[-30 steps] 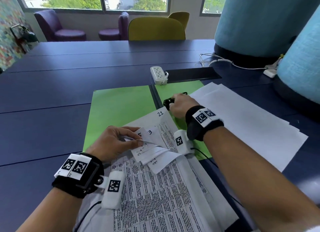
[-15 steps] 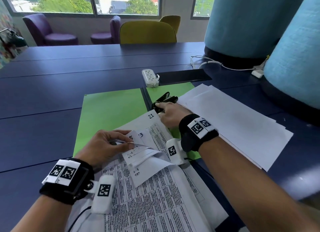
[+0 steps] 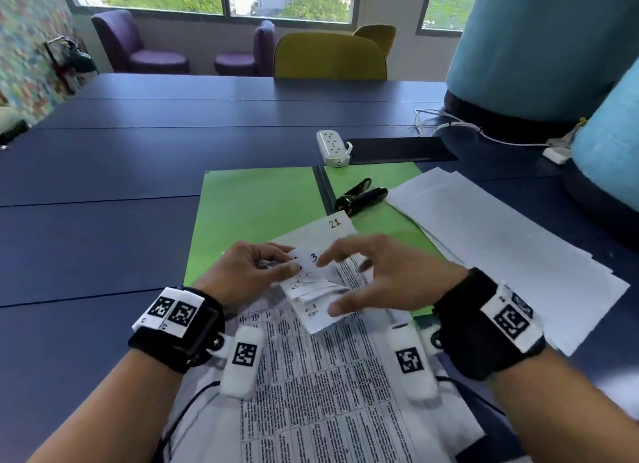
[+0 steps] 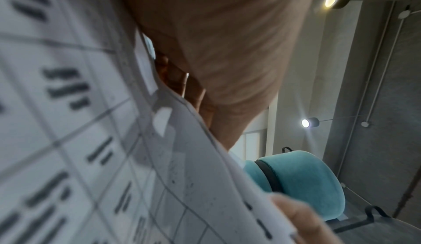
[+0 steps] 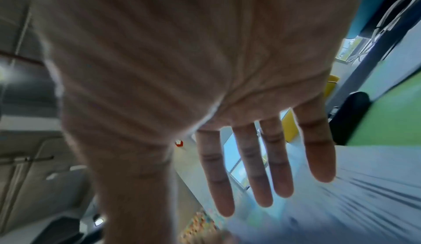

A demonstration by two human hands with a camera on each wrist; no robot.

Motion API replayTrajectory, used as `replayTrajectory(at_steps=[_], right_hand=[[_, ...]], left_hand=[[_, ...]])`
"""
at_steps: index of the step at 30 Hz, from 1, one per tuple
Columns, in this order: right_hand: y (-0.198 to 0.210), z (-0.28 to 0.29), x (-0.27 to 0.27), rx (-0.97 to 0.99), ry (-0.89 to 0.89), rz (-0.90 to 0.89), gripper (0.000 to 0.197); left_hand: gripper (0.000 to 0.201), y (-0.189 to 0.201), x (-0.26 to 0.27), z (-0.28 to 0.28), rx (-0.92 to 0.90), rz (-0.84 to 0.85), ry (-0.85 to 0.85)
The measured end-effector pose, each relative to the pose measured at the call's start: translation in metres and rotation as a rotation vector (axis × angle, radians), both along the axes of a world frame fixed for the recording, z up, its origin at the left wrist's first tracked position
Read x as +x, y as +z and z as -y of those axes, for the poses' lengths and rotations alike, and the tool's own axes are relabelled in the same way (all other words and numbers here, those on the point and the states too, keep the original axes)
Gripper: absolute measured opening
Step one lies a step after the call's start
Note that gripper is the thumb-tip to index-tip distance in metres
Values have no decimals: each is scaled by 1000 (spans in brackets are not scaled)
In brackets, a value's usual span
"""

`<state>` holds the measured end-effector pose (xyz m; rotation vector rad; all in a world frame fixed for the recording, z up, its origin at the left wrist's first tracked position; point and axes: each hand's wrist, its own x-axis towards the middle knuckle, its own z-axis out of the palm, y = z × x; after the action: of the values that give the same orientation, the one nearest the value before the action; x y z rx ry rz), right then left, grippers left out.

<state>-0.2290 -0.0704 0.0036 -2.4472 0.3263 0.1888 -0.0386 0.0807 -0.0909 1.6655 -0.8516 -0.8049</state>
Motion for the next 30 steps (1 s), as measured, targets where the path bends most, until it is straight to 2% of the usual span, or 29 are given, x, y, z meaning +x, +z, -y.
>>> replayTrajectory(at_steps=[3,5,7,9,13,16,18,20,22,23,24,25,27,28,30], right_hand=[[-16,-6,-13,106,-21,-146,75],[-19,-5,-19,177,-50,-154,86],[-20,-3,-21,149,-58,-133,89],[-22,-2,-20,143,-69,-86,73],[-37,1,-13,136,-81,76,20],[-45,3,-7,241,-139,212,4],[-44,2,-4,317,-135,236,21],[-42,-2,-2,357,-98,228,33],[-44,-4,-1,398,-94,231,56],[-46,-4,-1,411,-110,232,67],[-49,-3,0,413,-124,231,68],[-52,-3,0,408,-135,224,59],[-55,-4,-1,376,-144,207,28],[-56,-4,-1,354,-143,208,19],[-58,-3,-2,329,-143,216,16]], left_hand=[[9,-1,-1,0,2,3,4],[8,-2,-1,1,-1,-1,6],[8,-3,0,1,-3,8,11],[9,-3,-1,1,0,12,7],[8,-5,0,2,-11,-24,16],[7,-5,1,3,-29,23,12],[13,-5,4,2,-50,25,1],[30,-8,6,1,-75,29,-27],[45,-9,6,2,-102,6,-6],[44,-9,5,3,-121,-14,21],[38,-8,4,3,-132,-21,39],[31,-8,4,3,-127,-17,44],[17,-9,4,2,-98,7,32],[17,-8,4,0,-91,20,26],[31,-9,7,-1,-77,40,19]])
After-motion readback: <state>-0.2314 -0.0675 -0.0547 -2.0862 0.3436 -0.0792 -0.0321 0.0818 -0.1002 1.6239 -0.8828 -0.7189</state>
